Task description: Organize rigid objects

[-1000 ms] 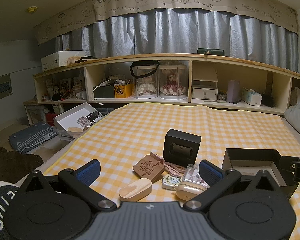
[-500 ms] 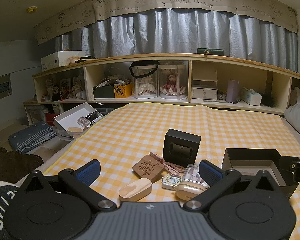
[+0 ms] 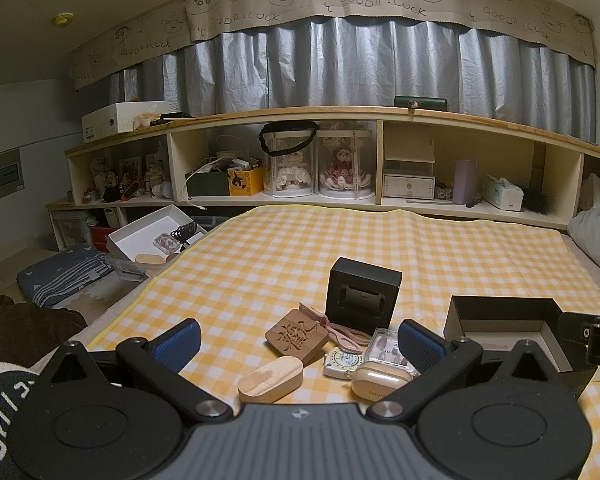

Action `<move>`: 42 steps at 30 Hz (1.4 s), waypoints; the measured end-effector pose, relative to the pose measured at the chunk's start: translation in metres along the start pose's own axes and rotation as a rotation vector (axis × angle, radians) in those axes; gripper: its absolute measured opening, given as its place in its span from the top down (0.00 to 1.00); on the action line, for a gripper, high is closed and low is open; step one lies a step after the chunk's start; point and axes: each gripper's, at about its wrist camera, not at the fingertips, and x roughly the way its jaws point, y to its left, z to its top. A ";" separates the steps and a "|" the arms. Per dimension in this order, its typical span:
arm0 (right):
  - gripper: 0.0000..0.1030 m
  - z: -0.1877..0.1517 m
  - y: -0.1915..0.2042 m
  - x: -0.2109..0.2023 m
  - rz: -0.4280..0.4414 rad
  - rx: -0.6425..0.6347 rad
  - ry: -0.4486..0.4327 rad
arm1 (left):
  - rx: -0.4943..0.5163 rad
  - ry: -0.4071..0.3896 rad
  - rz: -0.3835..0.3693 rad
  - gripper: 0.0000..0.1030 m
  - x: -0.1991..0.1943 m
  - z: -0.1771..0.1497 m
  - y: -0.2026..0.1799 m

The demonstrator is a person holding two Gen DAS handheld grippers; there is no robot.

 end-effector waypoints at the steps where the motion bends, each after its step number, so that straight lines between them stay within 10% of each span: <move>1: 0.00 0.000 0.000 0.000 0.000 0.000 0.000 | 0.000 0.000 0.000 0.00 0.000 0.000 0.000; 30: 0.00 0.007 -0.030 0.011 0.010 0.122 -0.041 | -0.004 0.020 -0.053 0.00 0.016 0.001 -0.006; 42: 0.00 0.043 -0.091 0.074 -0.160 0.138 0.028 | 0.080 -0.098 -0.086 0.00 0.030 0.044 -0.017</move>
